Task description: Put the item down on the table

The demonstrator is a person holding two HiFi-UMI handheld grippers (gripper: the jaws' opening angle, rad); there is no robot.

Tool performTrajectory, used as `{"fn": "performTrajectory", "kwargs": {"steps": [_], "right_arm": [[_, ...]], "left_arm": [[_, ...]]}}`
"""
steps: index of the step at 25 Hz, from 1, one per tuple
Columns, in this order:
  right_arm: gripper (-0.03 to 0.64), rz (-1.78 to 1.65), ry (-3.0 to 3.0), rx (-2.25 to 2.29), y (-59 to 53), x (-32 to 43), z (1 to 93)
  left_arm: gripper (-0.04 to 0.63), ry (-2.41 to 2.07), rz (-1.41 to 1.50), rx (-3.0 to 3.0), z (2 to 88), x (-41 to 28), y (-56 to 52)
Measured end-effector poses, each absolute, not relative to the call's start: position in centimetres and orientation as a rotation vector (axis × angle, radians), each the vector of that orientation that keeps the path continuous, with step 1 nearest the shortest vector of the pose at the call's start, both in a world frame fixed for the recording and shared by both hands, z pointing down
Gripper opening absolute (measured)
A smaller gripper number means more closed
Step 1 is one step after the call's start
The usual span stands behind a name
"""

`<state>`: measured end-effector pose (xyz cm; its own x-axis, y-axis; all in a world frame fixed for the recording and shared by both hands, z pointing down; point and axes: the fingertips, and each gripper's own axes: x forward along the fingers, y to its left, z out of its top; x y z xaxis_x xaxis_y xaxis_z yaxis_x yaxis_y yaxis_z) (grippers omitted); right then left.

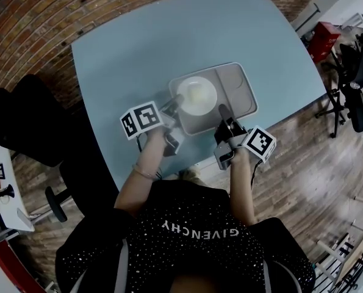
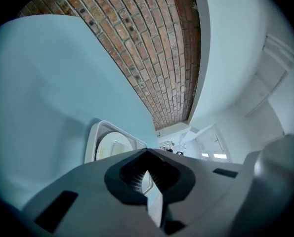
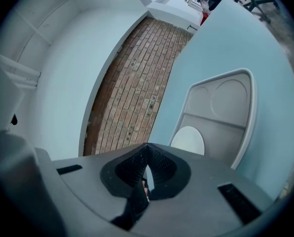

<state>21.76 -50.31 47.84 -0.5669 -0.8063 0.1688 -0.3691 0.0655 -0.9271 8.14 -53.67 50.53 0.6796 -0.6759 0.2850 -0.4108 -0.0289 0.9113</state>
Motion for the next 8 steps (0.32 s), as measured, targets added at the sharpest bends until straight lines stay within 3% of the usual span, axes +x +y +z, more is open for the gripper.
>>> {"fn": "performTrajectory", "kwargs": {"steps": [8], "right_arm": [[0.014,-1.559,1.928,-1.17,-50.1,21.1,48.6]], "left_arm": [[0.008,-0.851,-0.19,1.622,52.0,8.5,-53.0]]}}
